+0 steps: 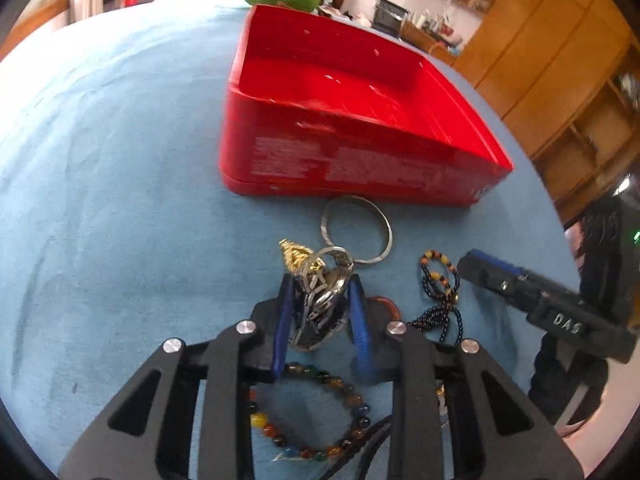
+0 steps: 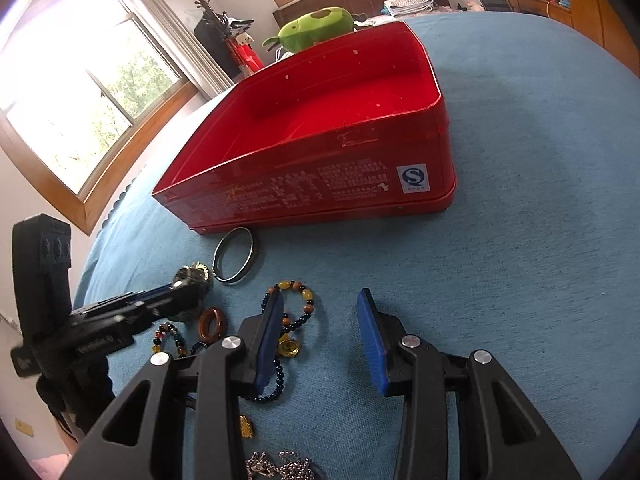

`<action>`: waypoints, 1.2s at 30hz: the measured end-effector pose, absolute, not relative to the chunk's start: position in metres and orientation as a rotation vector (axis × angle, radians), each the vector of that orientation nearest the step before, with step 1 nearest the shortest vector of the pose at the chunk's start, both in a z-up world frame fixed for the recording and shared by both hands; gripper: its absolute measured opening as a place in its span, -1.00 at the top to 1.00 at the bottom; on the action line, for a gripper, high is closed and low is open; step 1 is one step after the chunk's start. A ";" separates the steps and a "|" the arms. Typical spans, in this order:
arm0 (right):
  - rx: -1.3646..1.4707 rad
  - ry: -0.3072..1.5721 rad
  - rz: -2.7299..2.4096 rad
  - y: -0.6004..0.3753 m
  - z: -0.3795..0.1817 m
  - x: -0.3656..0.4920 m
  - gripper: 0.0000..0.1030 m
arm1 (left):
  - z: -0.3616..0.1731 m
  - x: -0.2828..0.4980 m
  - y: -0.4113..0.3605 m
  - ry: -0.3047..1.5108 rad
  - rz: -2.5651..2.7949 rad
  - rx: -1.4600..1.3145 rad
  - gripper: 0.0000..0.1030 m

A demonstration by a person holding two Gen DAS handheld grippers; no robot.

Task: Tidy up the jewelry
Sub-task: 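Grasp the silver keychain cluster with the left tool, then grasp the gold pendant with the right tool while the left tool holds the keychain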

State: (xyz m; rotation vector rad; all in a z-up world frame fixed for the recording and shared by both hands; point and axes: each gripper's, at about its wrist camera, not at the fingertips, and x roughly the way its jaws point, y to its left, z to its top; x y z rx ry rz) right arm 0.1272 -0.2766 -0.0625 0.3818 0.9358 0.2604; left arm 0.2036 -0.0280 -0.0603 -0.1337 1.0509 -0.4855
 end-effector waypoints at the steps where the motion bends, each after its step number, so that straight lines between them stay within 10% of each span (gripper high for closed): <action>1: 0.381 0.936 0.261 -0.277 -0.062 0.128 0.25 | -0.058 0.203 -0.024 1.039 -0.473 -0.142 0.50; 36: 0.137 1.139 0.392 -0.129 -0.050 0.207 0.37 | -0.048 0.213 0.057 0.982 -0.059 -0.136 0.50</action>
